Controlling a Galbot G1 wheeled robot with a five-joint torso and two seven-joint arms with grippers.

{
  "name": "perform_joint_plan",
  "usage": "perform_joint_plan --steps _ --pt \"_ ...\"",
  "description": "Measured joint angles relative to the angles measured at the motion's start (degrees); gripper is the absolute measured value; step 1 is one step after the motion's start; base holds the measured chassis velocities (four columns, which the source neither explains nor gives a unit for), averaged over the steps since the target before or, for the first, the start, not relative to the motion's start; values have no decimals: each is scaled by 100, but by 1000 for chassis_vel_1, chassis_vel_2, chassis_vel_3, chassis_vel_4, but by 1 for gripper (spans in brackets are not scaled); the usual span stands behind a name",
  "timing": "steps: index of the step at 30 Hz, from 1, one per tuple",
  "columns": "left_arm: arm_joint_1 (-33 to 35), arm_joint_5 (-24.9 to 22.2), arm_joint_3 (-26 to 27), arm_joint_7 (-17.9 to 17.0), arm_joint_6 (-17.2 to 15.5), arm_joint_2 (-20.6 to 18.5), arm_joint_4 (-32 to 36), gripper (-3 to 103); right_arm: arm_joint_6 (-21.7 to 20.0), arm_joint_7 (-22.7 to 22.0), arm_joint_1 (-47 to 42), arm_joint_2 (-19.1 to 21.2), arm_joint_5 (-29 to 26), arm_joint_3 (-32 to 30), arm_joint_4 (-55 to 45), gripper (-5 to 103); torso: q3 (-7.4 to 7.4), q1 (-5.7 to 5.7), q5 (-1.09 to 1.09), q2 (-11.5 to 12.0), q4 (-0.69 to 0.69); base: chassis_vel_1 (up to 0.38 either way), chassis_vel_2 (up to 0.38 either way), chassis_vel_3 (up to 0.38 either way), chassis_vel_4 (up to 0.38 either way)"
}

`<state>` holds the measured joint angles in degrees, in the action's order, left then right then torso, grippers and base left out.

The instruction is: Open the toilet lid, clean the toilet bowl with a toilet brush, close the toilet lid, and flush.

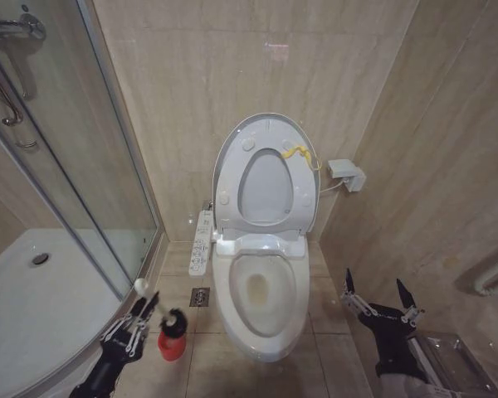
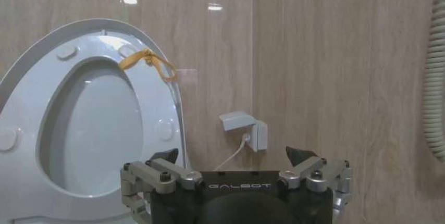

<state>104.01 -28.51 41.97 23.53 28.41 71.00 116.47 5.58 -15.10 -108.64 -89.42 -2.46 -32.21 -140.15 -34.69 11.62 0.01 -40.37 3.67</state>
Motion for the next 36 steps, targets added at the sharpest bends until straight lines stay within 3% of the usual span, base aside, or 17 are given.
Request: perform_joint_plan --steps 3,5,6,10,11,14,15,19,27,36 --pt "-231 102 -89 -324 0 8 -476 16 0 0 0 0 0 0 0 100 0 0 0 0 0 0 0 0 0" --pt "-609 110 -205 -348 203 -1 -1143 16 0 -1 0 0 0 0 0 100 0 0 -1 0 0 0 0 0 0" --pt "-609 110 -205 -348 203 -1 -1143 16 0 -1 0 0 0 0 0 100 0 0 -1 0 0 0 0 0 0" --pt "-1696 -131 -576 101 824 -76 -3020 16 0 0 0 0 0 0 0 100 -1 1 -3 1 -1 0 0 0 0" --pt "-1696 -131 -576 101 824 -76 -3020 16 0 0 0 0 0 0 0 100 -1 1 -3 1 -1 0 0 0 0" --pt "-2434 -535 -852 690 1373 -126 -4238 16 0 -1 0 1 0 0 0 100 -1 2 -3 1 2 0 0 0 0" --pt "-2434 -535 -852 690 1373 -126 -4238 16 0 -1 0 1 0 0 0 100 -1 2 -3 1 2 0 0 0 0" --pt "-2958 -945 -1131 1251 1678 -173 -5148 16 0 0 0 0 0 0 0 100 -1 1 -1 1 0 0 0 0 0" --pt "-3487 -1042 -1227 1618 1868 -229 -6228 16 0 0 0 0 0 0 0 100 -1 1 0 1 -1 0 0 0 0" --pt "-3761 -1316 -1384 1867 1869 -386 -6672 16 0 0 0 0 0 0 0 100 0 1 -1 1 -1 0 0 0 0"
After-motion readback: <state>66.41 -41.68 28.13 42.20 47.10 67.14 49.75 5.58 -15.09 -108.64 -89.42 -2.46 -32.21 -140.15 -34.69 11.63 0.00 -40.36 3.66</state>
